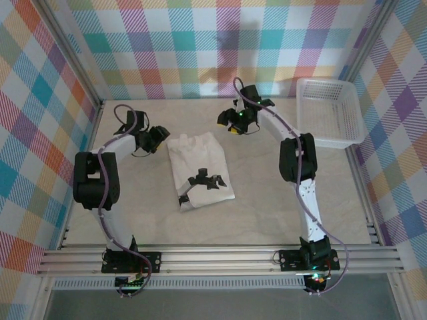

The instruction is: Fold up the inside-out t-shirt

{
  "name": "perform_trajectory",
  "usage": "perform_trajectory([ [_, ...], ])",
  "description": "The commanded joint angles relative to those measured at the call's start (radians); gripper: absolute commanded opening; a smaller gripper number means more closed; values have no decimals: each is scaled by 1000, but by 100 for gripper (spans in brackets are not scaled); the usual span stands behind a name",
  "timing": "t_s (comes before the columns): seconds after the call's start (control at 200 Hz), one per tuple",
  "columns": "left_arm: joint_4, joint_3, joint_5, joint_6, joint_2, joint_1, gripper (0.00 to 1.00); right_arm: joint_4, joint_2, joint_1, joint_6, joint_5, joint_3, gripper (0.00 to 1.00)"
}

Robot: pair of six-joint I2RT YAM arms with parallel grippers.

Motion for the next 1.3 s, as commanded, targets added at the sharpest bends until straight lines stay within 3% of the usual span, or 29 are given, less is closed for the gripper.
perform_trajectory([
  [0.0, -48, -19, 6, 67, -67, 5, 62, 8, -74, 25, -156, 1, -93, 68],
  [0.175, -22, -52, 6, 125, -38, -20, 74, 23, -21, 66, -308, 56, -78, 74],
  [0.29, -59, 0, -24, 154, 28, -46, 76, 13, 41, 83, -337, 81, -5, 74],
  [0.385, -47, 15, -28, 143, 71, -59, 76, -15, 104, 85, -316, 84, 73, 70],
  [0.525, -19, 36, 72, 137, 125, -99, 72, -36, 168, 100, -287, 73, 129, 65],
  [0.6, -20, 37, 75, 137, 140, -116, 70, -36, 179, 106, -280, 37, 131, 57],
  [0.74, -37, 66, 51, 135, 171, -115, 60, -28, 188, 115, -257, -10, 120, 35],
  [0.875, -46, 115, 68, 133, 207, -115, 45, -24, 189, 124, -253, -18, 112, 33],
  [1.015, -49, 119, 57, 131, 209, -115, 29, -34, 187, 125, -249, -18, 113, 39],
  [1.155, -100, 134, 37, 145, 209, -115, 0, -55, 160, 116, -217, 15, 113, 63],
  [1.295, -132, 141, 30, 148, 211, -115, 0, -38, 99, 92, -98, 86, 26, 67],
])
